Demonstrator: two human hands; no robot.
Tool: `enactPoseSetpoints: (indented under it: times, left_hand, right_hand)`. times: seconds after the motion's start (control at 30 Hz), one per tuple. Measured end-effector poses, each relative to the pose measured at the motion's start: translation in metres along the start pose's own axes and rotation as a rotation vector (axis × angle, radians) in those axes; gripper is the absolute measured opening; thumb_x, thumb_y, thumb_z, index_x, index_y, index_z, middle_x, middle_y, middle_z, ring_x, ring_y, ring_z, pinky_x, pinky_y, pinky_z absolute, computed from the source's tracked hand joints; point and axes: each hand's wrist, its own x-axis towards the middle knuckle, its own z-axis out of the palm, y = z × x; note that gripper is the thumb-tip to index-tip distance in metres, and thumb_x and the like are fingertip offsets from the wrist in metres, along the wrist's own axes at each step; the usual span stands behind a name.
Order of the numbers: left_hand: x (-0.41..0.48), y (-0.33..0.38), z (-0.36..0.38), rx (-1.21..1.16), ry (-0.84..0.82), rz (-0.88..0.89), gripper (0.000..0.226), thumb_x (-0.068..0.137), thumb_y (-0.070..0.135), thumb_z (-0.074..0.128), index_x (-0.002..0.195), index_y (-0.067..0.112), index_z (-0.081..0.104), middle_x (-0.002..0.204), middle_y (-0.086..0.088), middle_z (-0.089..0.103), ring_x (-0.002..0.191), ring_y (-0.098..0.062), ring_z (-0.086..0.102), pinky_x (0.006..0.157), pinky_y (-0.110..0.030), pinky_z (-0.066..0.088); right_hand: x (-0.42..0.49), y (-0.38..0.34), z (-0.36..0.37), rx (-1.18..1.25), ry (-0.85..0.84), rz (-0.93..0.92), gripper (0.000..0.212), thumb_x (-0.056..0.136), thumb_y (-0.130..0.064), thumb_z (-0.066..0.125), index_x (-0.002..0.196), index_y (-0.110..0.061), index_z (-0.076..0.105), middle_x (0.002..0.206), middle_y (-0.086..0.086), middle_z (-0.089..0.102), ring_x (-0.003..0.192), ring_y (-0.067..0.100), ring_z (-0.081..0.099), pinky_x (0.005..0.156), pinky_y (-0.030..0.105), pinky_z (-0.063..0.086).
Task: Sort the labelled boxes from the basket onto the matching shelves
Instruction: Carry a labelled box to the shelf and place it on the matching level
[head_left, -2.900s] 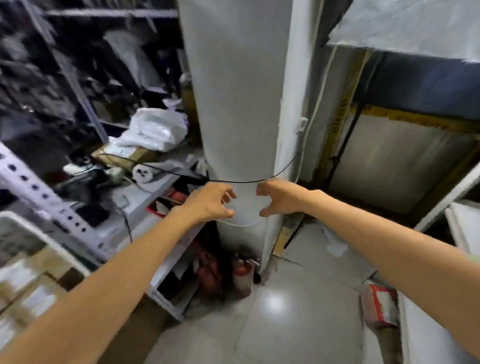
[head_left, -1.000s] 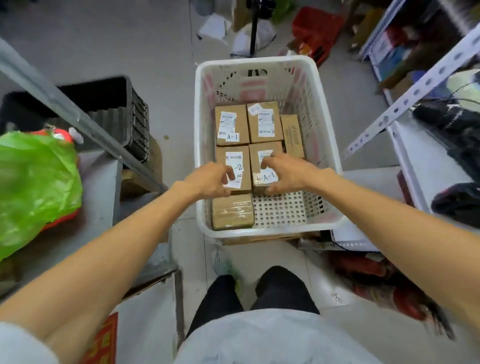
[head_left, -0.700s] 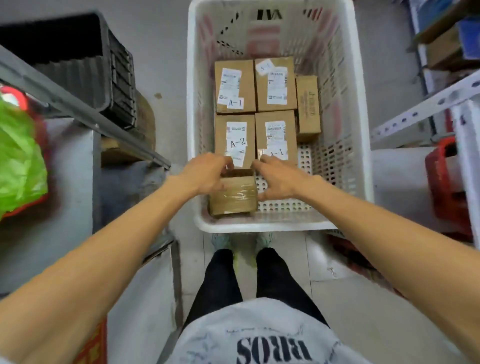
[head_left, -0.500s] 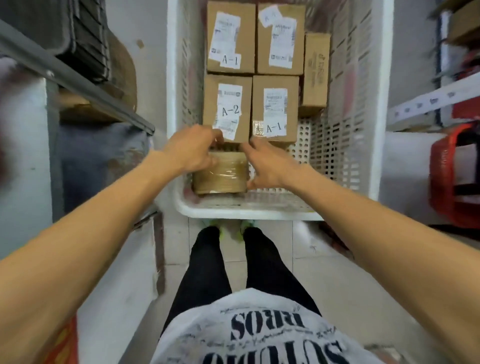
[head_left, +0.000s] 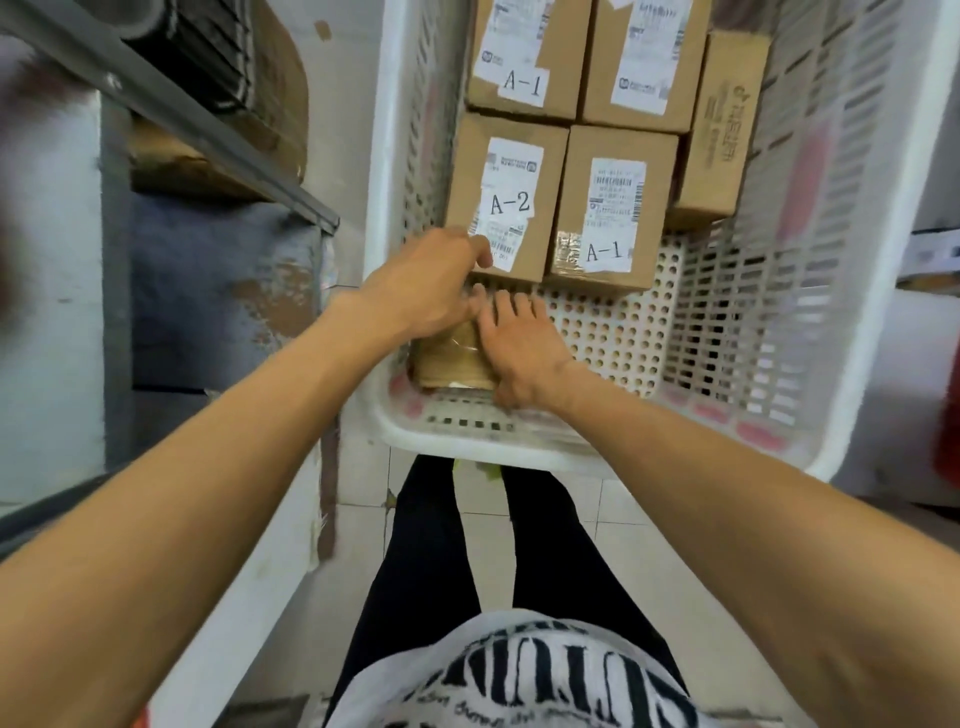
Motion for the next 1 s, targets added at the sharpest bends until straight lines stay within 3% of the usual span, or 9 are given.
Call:
enactPoseSetpoints:
  times: [0.1,0.3,0.43,0.6,0.7,0.8,0.87,1.0]
  left_hand:
    - [-0.002,0.003,-0.003,0.023,-0.033,0.001,0.044,0.085,0.020,0.065,0.126,0.011,0.054,0.119,-0.013,0.057,0.108,-0.030,0.054,0.091,-0.039,0.045]
    - [-0.009,0.032,-0.019,0.044,-0.082,0.049,0.049,0.080,0.021,0.068,0.127,0.015,0.053,0.119,-0.006,0.057,0.107,-0.023,0.055,0.089,-0.036,0.047]
    - [-0.008,0.066,-0.052,-0.130,-0.030,0.067,0.049,0.079,0.023,0.073,0.124,0.017,0.055,0.118,-0.001,0.058,0.098,-0.013,0.054,0.080,-0.025,0.043]
    - [-0.016,0.105,-0.127,-0.390,0.105,0.124,0.050,0.077,0.025,0.077,0.123,0.020,0.059,0.118,0.002,0.061,0.099,-0.012,0.059,0.078,-0.017,0.045]
    - [-0.023,0.126,-0.173,-0.519,0.157,0.178,0.059,0.069,0.020,0.085,0.123,0.019,0.060,0.116,-0.001,0.063,0.103,-0.017,0.061,0.079,-0.014,0.048]
    - [-0.034,0.142,-0.209,-0.452,0.177,0.268,0.075,0.064,0.015,0.088,0.131,0.021,0.054,0.123,0.002,0.058,0.106,-0.012,0.056,0.081,-0.007,0.043]
    - [-0.041,0.150,-0.226,-0.443,0.114,0.273,0.089,0.062,0.021,0.089,0.138,0.027,0.044,0.128,0.004,0.051,0.112,-0.011,0.053,0.090,-0.018,0.043]
    - [-0.052,0.152,-0.247,-0.572,0.051,0.204,0.094,0.052,0.052,0.086,0.135,0.032,0.046,0.126,0.007,0.059,0.113,-0.010,0.058,0.098,-0.032,0.046]
  right_hand:
    - [-0.002,0.008,-0.007,0.097,0.020,0.018,0.109,0.061,-0.032,0.087,0.142,-0.002,0.022,0.132,0.018,0.043,0.118,0.036,0.046,0.099,0.047,0.043]
    - [-0.046,0.057,-0.038,0.364,0.023,0.143,0.107,0.048,-0.047,0.089,0.132,-0.009,0.034,0.122,0.012,0.050,0.110,0.033,0.051,0.093,0.047,0.047]
    - [-0.089,0.102,-0.091,0.603,0.069,0.241,0.095,0.039,-0.041,0.090,0.119,-0.015,0.045,0.101,0.002,0.056,0.090,0.023,0.056,0.071,0.033,0.049]
    - [-0.147,0.144,-0.172,0.862,0.223,0.283,0.068,0.050,-0.028,0.091,0.107,-0.024,0.054,0.086,-0.013,0.056,0.075,0.000,0.054,0.055,0.014,0.040]
    - [-0.174,0.155,-0.209,0.968,0.311,0.287,0.066,0.042,-0.033,0.092,0.100,-0.021,0.063,0.084,-0.008,0.064,0.073,0.008,0.060,0.058,0.020,0.043]
    - [-0.193,0.157,-0.242,1.049,0.373,0.263,0.074,0.033,-0.038,0.087,0.101,-0.019,0.066,0.090,0.003,0.069,0.075,0.013,0.064,0.059,0.030,0.054]
    - [-0.205,0.158,-0.262,1.076,0.399,0.216,0.073,0.034,-0.037,0.085,0.102,-0.018,0.067,0.095,0.007,0.070,0.078,0.014,0.065,0.066,0.036,0.057]
    - [-0.229,0.161,-0.288,1.187,0.421,0.167,0.071,0.040,-0.035,0.085,0.106,-0.017,0.068,0.100,0.005,0.071,0.087,0.013,0.067,0.068,0.026,0.054]
